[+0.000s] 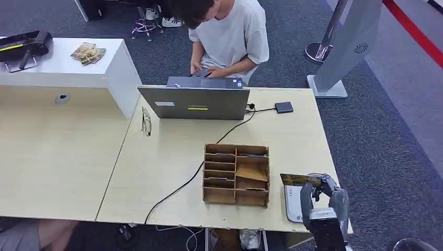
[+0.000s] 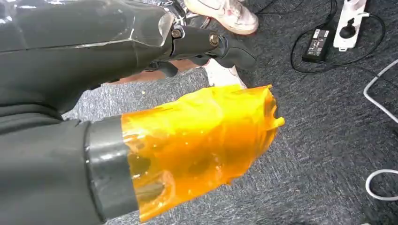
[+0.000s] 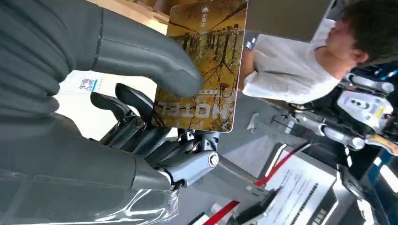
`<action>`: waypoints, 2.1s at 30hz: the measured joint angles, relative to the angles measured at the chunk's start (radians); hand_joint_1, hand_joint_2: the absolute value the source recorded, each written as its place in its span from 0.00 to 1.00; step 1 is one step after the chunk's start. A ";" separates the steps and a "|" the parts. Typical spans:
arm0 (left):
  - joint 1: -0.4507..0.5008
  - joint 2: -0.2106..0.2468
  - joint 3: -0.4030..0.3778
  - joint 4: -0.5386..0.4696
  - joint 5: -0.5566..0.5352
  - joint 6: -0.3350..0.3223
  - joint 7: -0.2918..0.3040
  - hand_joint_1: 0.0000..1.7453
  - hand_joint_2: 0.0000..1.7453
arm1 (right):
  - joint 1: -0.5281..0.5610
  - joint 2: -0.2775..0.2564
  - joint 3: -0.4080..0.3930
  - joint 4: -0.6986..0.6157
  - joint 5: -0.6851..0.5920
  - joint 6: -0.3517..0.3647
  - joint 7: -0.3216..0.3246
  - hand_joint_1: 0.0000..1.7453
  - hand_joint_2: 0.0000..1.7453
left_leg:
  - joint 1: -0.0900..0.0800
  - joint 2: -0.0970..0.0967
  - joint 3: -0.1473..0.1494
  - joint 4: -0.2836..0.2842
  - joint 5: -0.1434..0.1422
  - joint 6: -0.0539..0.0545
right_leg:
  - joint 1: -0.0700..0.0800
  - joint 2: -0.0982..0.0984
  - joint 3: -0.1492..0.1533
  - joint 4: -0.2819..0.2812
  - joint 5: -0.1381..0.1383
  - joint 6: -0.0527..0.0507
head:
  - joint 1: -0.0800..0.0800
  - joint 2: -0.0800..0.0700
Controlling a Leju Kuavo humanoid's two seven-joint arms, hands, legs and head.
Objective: Pass the card to the sensor for recognition and then transmit it.
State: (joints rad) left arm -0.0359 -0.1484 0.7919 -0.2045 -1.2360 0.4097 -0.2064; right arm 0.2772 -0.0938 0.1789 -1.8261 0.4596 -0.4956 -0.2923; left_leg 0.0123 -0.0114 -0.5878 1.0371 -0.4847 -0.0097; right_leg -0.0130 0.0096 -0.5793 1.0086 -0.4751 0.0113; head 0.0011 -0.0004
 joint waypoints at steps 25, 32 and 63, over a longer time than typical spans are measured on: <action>0.001 -0.002 0.080 0.000 0.030 0.002 -0.026 0.00 0.00 | 0.021 -0.019 0.047 -0.098 -0.072 -0.056 -0.081 1.00 1.00 | 0.000 0.000 0.000 0.000 0.000 0.000 | 0.000 0.000 0.000 0.000 0.000 0.000 | 0.000 0.000; 0.000 -0.002 0.075 0.000 -0.018 0.002 -0.021 0.00 0.00 | 0.004 -0.023 0.056 -0.098 -0.068 -0.036 -0.088 1.00 1.00 | 0.000 0.000 0.000 0.000 0.000 0.000 | 0.000 0.000 0.000 0.000 0.000 0.000 | 0.000 0.000; -0.003 -0.002 0.005 0.000 -0.105 0.000 -0.020 0.00 0.00 | -0.273 -0.035 0.132 0.030 -0.009 0.105 -0.003 1.00 1.00 | 0.000 0.000 0.000 0.000 0.001 0.000 | 0.000 0.000 0.000 0.000 0.001 -0.001 | 0.000 0.000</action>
State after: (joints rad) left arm -0.0389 -0.1499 0.7965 -0.2045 -1.3408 0.4093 -0.2262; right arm 0.0042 -0.1286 0.3112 -1.7961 0.4509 -0.3903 -0.2949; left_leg 0.0123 -0.0114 -0.5877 1.0372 -0.4840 -0.0098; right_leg -0.0130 0.0098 -0.5791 1.0090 -0.4742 0.0106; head 0.0011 -0.0004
